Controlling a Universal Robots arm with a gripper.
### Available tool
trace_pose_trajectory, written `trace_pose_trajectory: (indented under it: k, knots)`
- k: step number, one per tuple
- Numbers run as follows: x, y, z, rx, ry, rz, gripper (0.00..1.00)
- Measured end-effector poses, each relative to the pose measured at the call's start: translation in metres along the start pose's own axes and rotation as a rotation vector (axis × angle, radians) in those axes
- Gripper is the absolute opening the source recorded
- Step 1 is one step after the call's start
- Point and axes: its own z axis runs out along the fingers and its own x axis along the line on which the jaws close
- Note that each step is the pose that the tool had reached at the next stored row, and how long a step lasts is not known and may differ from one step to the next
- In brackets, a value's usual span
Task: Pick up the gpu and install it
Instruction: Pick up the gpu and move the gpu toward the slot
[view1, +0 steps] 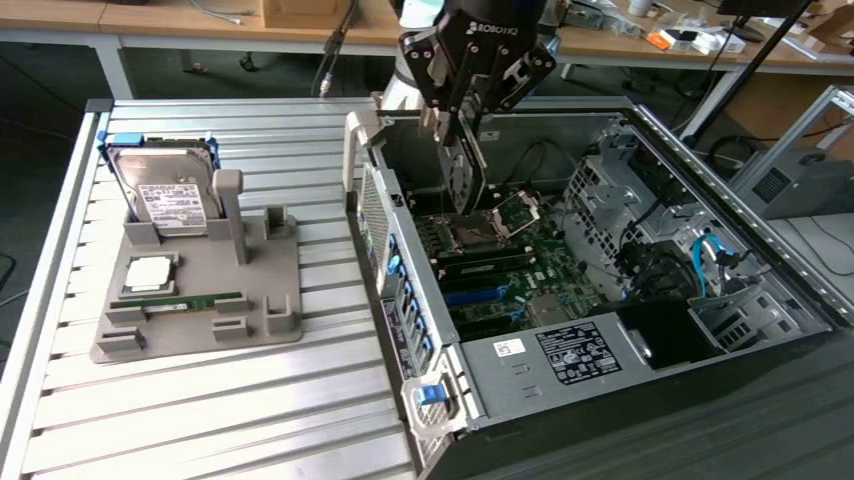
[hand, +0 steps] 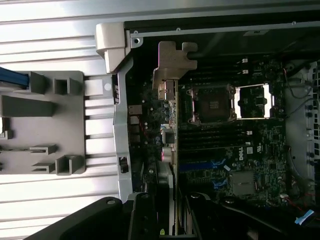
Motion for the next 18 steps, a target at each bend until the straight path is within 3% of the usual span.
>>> trace_pose_trajectory:
  k: [18]
  knots:
    - [-0.03, -0.0016, 0.0034, 0.0001, 0.0001, 0.0, 0.27]
